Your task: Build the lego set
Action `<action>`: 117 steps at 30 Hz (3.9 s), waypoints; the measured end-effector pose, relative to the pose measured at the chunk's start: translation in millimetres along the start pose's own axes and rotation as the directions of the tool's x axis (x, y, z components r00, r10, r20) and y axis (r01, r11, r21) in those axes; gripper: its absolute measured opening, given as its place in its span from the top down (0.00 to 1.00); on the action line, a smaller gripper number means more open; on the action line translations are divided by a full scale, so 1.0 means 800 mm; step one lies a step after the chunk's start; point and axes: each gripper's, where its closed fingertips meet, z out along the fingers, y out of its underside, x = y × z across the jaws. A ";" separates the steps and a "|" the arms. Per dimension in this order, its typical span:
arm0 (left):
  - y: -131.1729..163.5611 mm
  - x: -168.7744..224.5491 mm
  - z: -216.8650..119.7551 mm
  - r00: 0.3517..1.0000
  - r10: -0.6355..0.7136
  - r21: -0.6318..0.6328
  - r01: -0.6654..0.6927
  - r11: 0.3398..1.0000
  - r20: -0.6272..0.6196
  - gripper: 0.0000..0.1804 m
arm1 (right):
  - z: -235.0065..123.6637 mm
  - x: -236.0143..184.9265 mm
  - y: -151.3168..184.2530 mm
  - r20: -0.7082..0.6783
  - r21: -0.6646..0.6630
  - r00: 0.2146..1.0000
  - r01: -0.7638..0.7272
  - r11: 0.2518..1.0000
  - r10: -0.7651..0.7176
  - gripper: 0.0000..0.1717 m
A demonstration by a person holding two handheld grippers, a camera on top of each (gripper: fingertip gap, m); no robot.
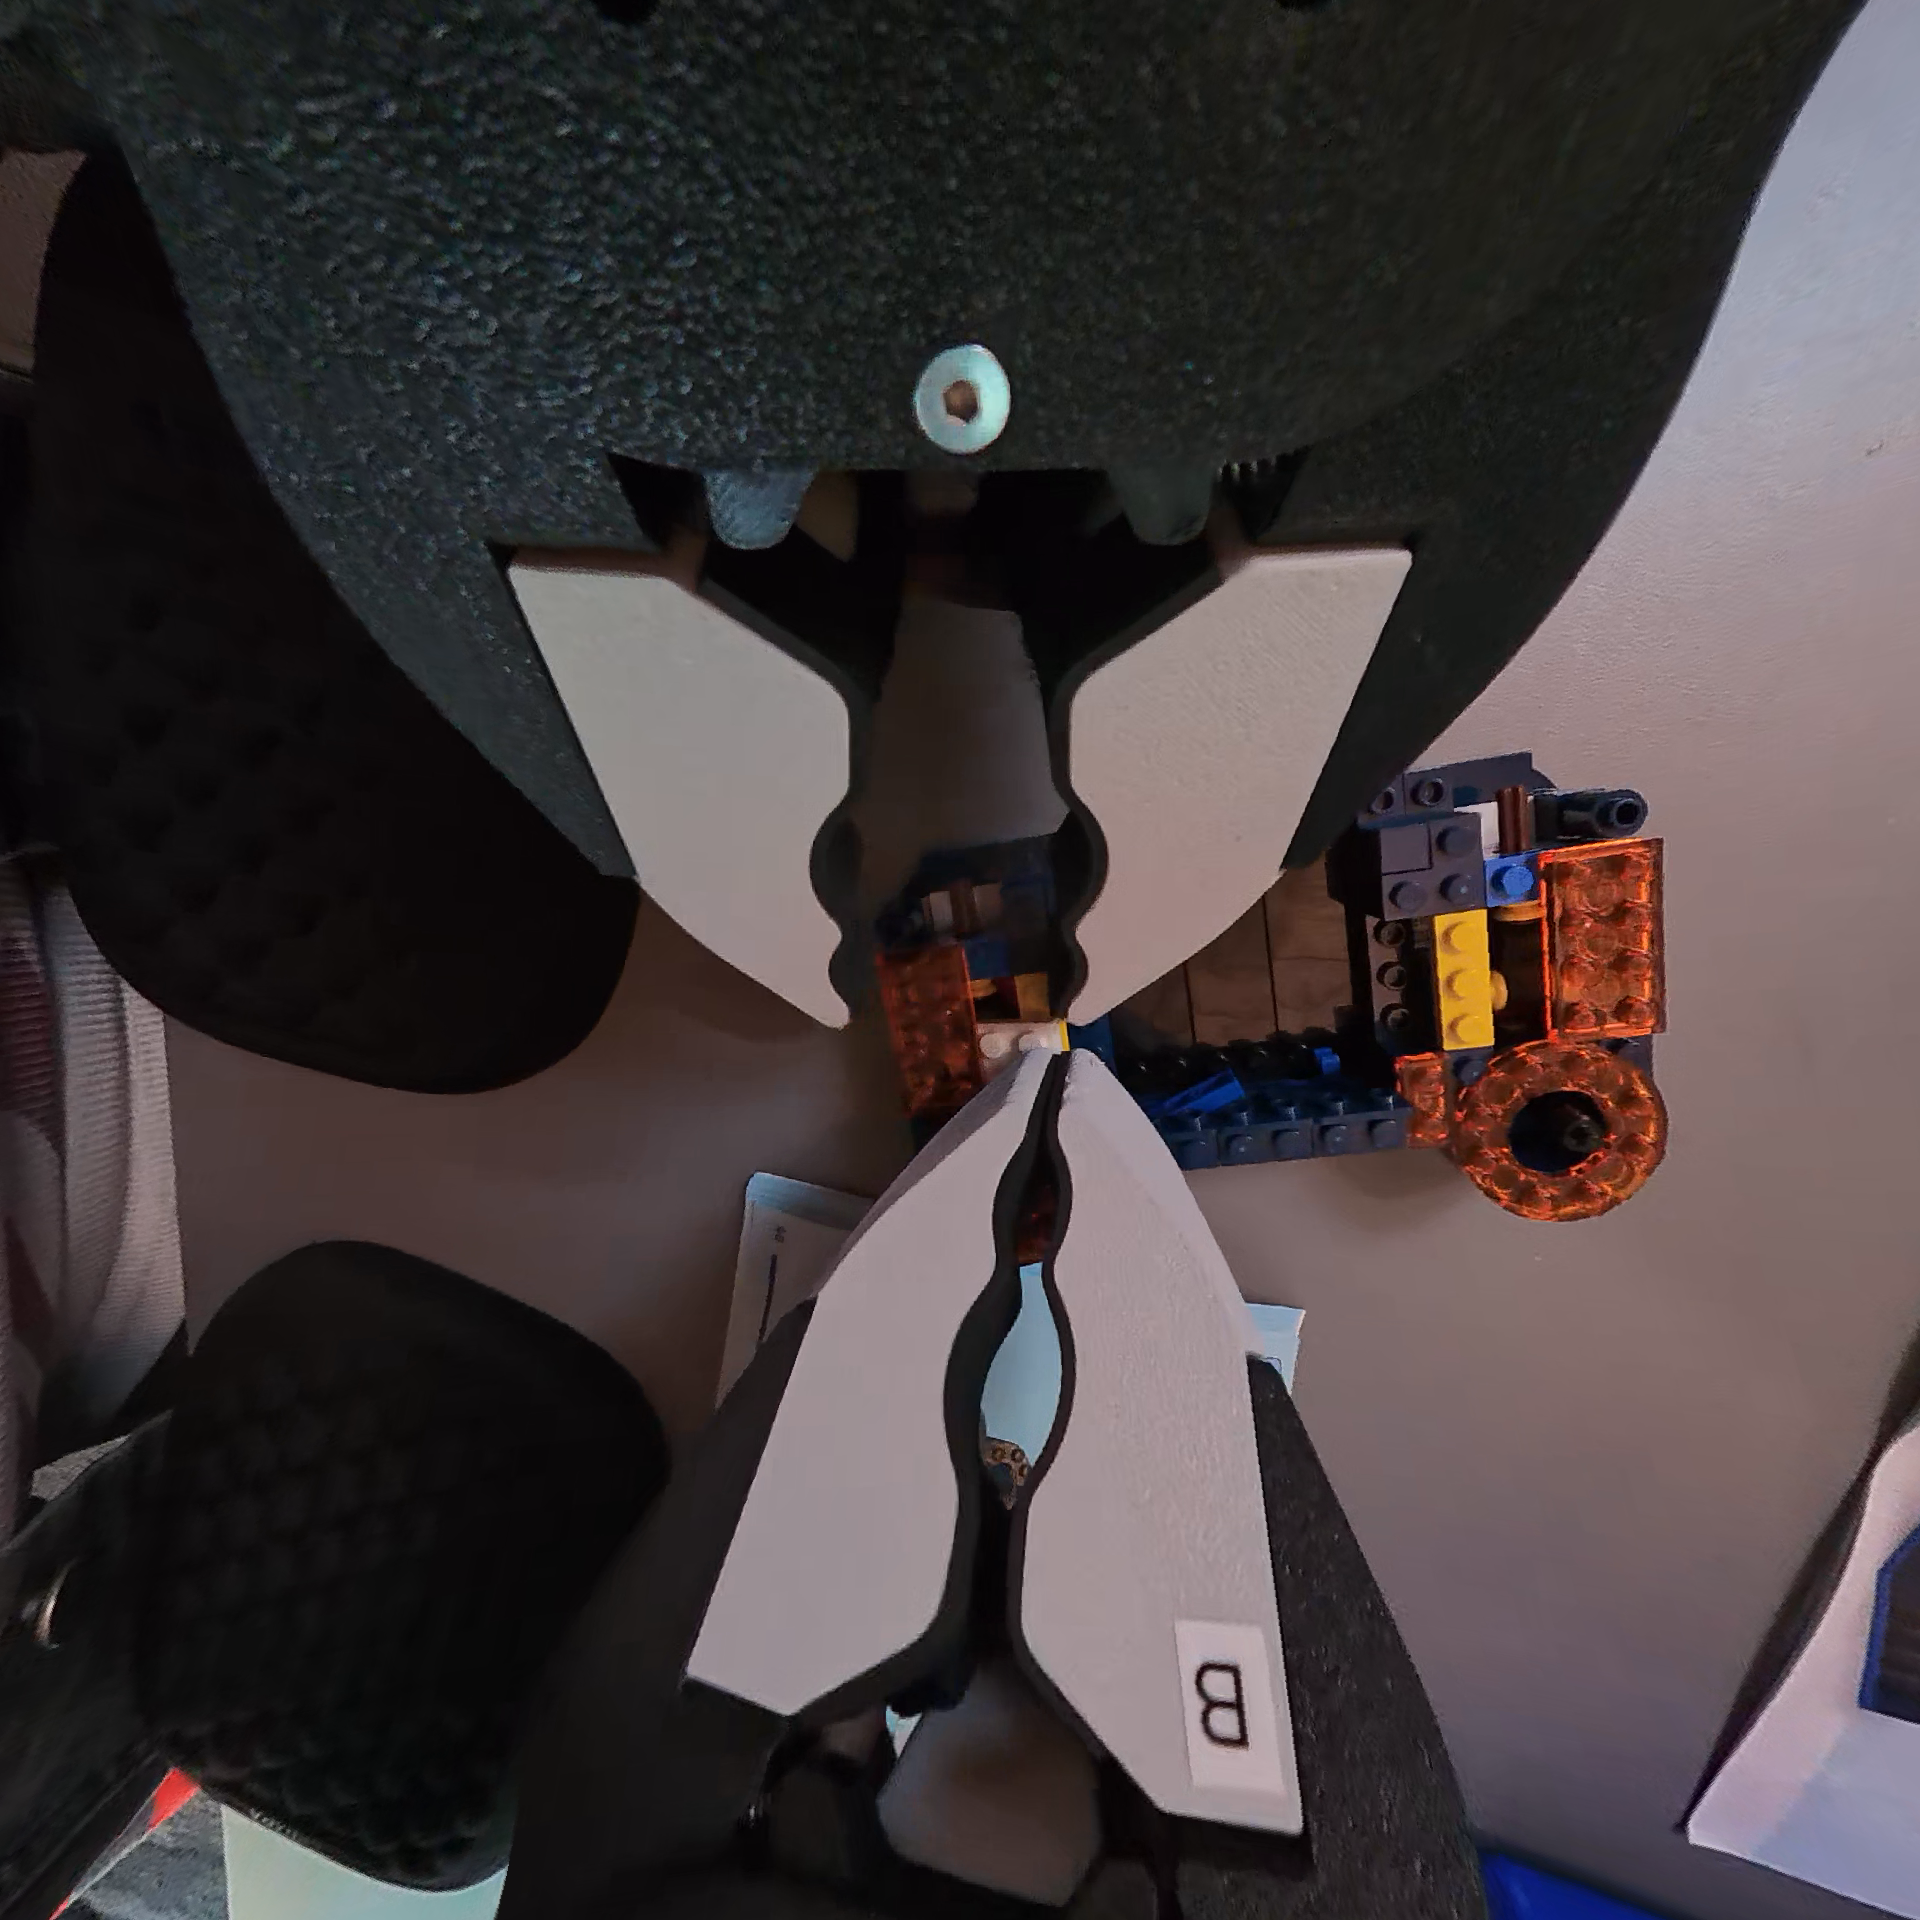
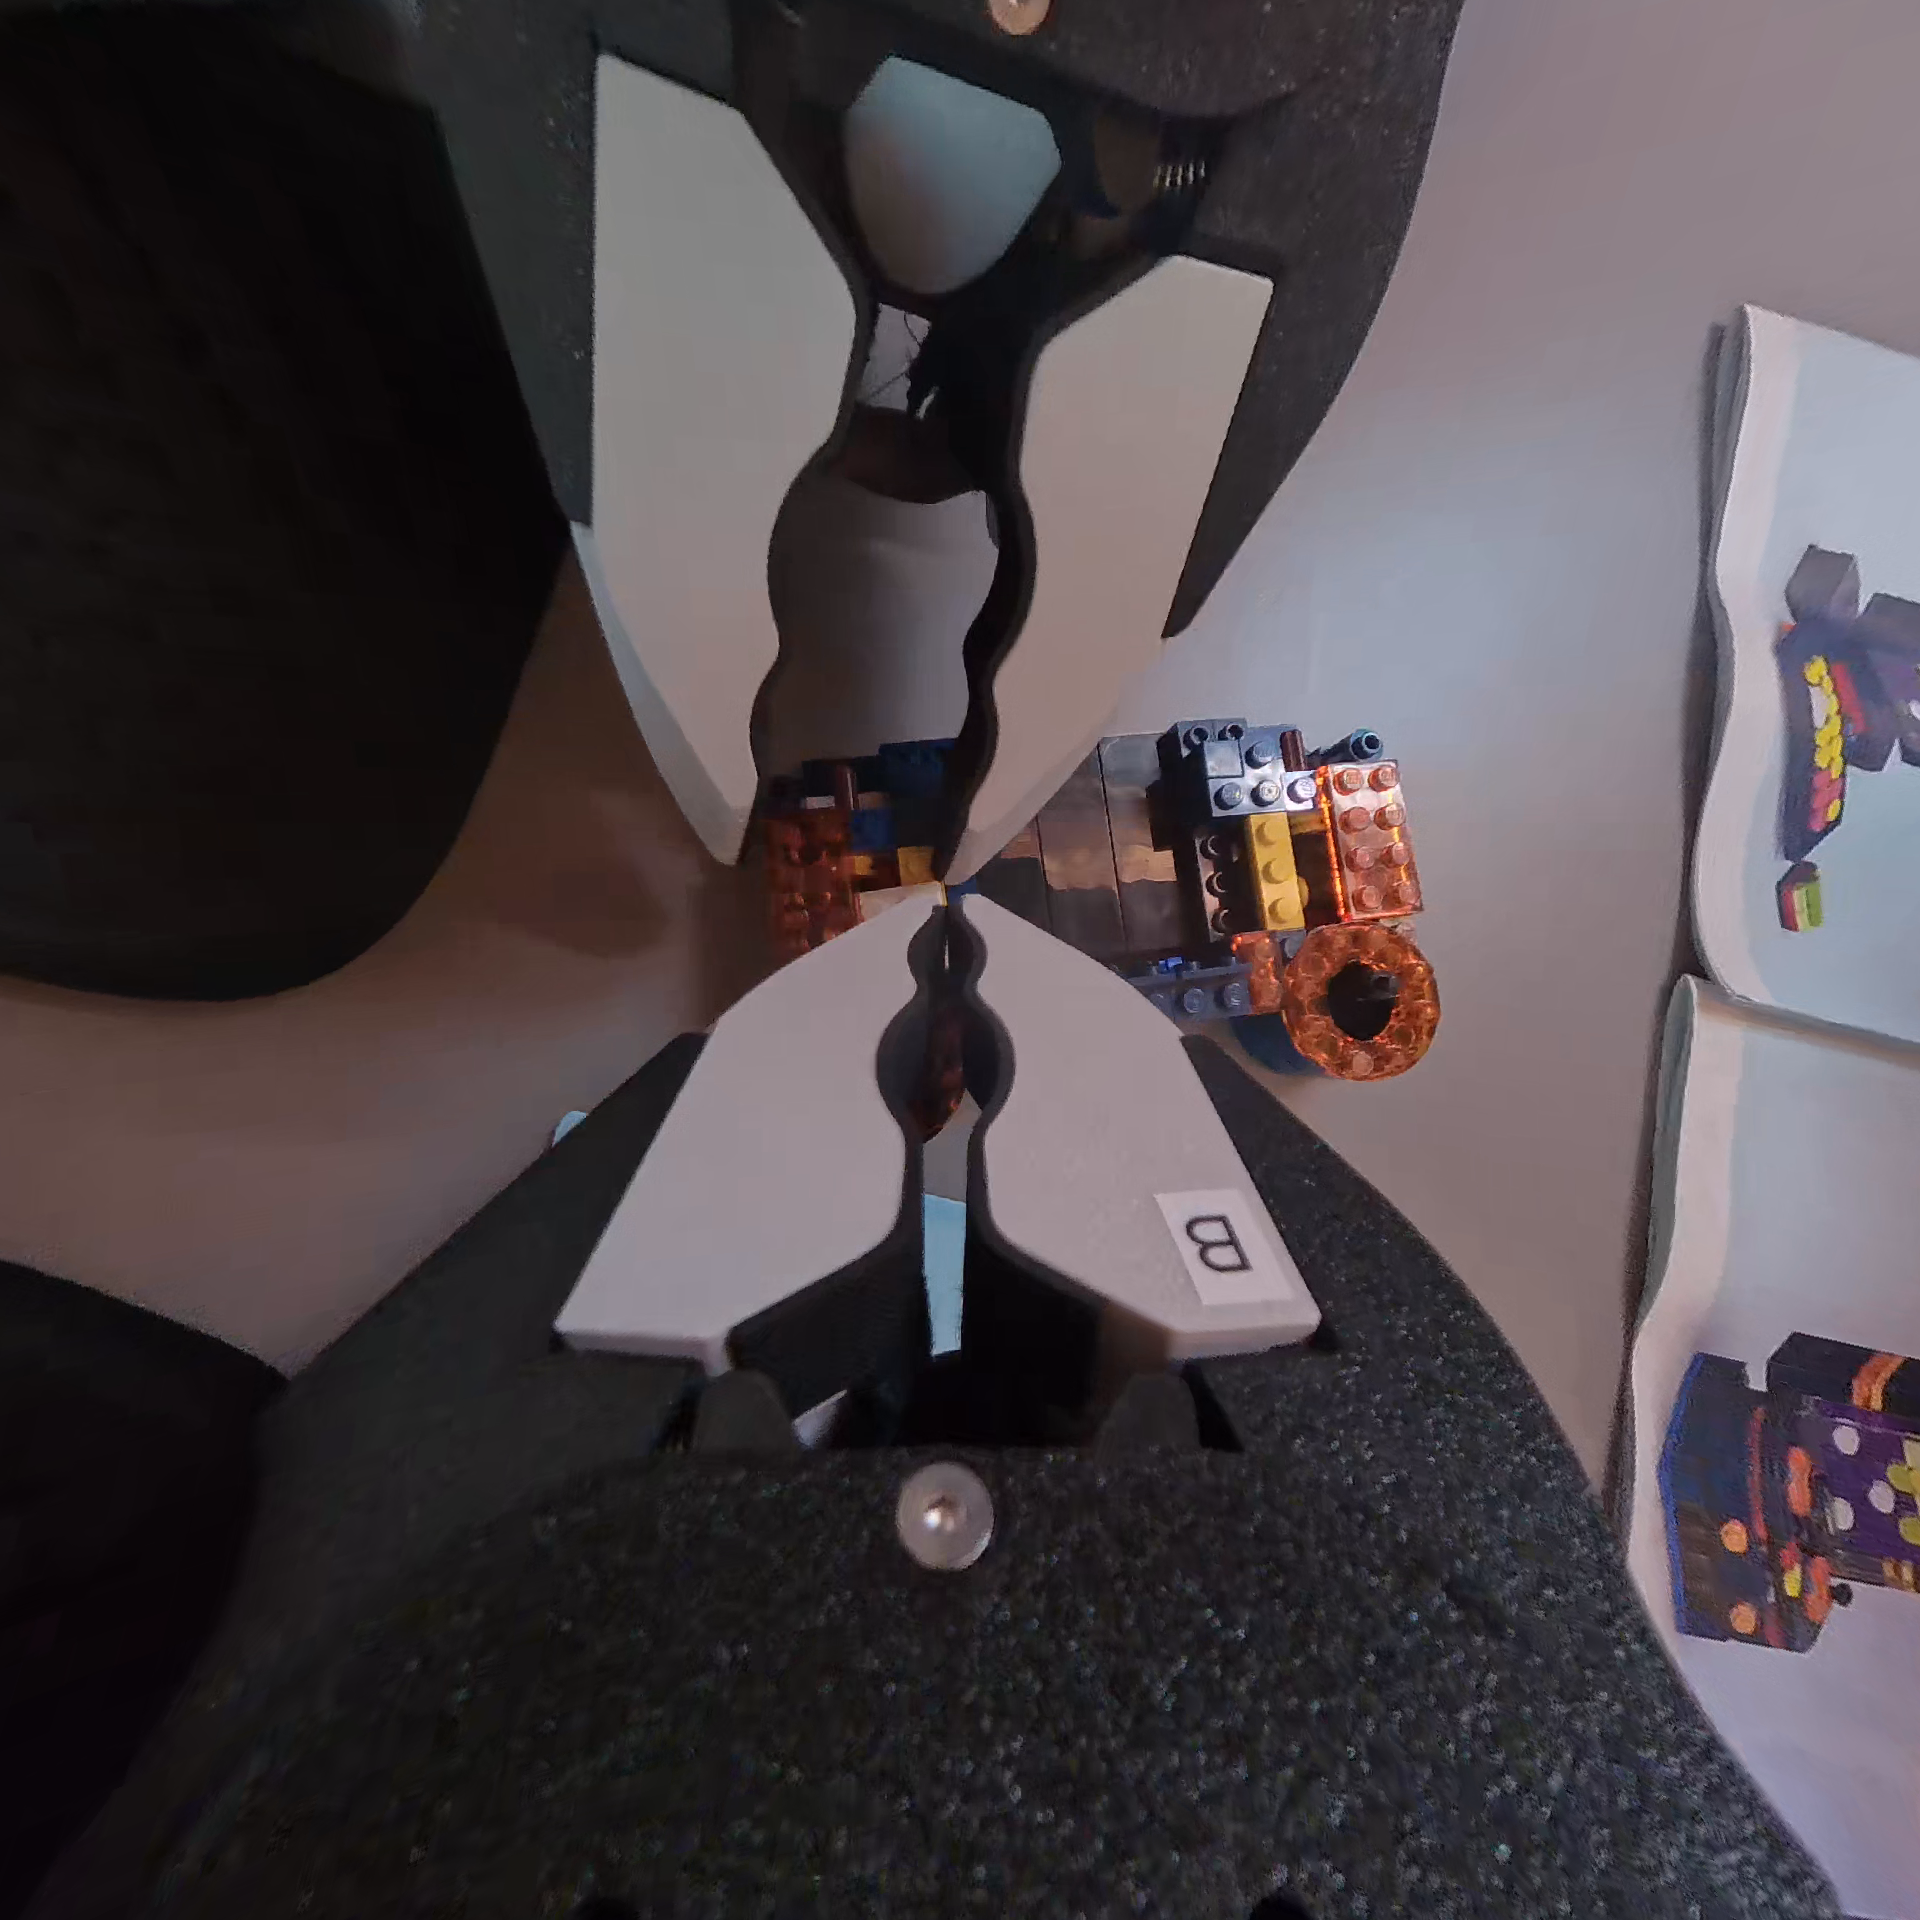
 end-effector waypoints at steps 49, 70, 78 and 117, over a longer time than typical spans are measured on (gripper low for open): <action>0.007 -0.009 0.009 0.992 0.097 0.050 -0.102 0.994 0.080 0.77 | -0.010 0.002 -0.004 0.561 -0.274 0.768 -0.181 0.945 0.309 0.96; 0.006 -0.009 0.009 0.992 0.092 0.052 -0.096 0.994 0.081 0.77 | 0.001 -0.006 0.006 0.455 -0.235 0.883 -0.006 0.972 0.115 0.97; 0.006 -0.007 0.010 0.992 0.103 0.057 -0.107 0.993 0.074 0.77 | 0.000 -0.009 0.007 0.552 -0.279 0.806 -0.063 0.958 0.213 0.97; 0.006 -0.006 0.006 0.958 0.246 0.067 -0.258 0.964 0.149 0.81 | 0.004 -0.011 0.011 0.607 -0.512 0.648 -0.124 0.850 0.460 0.94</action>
